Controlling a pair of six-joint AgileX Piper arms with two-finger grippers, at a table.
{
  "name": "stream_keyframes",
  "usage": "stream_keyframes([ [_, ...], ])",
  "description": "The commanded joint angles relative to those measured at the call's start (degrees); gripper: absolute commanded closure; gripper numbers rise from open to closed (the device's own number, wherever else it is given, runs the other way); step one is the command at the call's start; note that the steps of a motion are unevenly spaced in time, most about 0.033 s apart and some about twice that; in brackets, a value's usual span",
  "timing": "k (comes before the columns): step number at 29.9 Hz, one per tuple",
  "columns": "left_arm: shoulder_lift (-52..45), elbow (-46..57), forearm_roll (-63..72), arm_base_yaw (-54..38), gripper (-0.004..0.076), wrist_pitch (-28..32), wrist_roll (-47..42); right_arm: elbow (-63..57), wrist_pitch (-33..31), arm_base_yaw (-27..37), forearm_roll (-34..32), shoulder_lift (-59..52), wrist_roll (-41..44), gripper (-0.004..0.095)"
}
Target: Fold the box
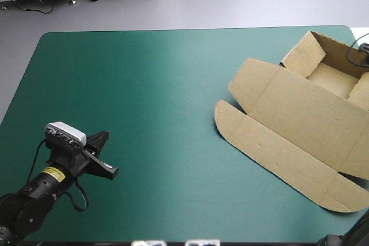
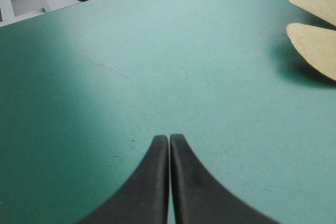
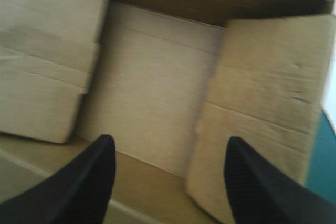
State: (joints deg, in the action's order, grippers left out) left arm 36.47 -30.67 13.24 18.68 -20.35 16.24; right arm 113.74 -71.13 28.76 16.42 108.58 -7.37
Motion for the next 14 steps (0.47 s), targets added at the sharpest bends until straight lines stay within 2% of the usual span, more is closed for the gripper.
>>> stream_keyframes([
  [1, -0.2, -1.7, 0.0, 0.3, 0.0729, 5.3, 0.0, 1.9, -0.5, -1.4, 10.2, -7.7, -4.2, 0.0581],
  [4, -0.2, -1.7, 0.0, 0.3, 0.0729, 5.3, 0.0, 1.9, -0.5, -5.2, 12.4, -11.5, -5.6, 0.0932],
  [8, -0.2, -1.7, -0.1, 0.3, 0.0729, 5.9, 0.0, 1.9, -0.5, -11.8, 19.5, -16.1, -9.8, 0.0918],
  [14, -0.2, -1.7, -0.3, 0.3, 0.0729, 6.1, 0.0, 1.0, -0.5, -30.2, 13.3, -22.1, -10.9, 0.0918],
])
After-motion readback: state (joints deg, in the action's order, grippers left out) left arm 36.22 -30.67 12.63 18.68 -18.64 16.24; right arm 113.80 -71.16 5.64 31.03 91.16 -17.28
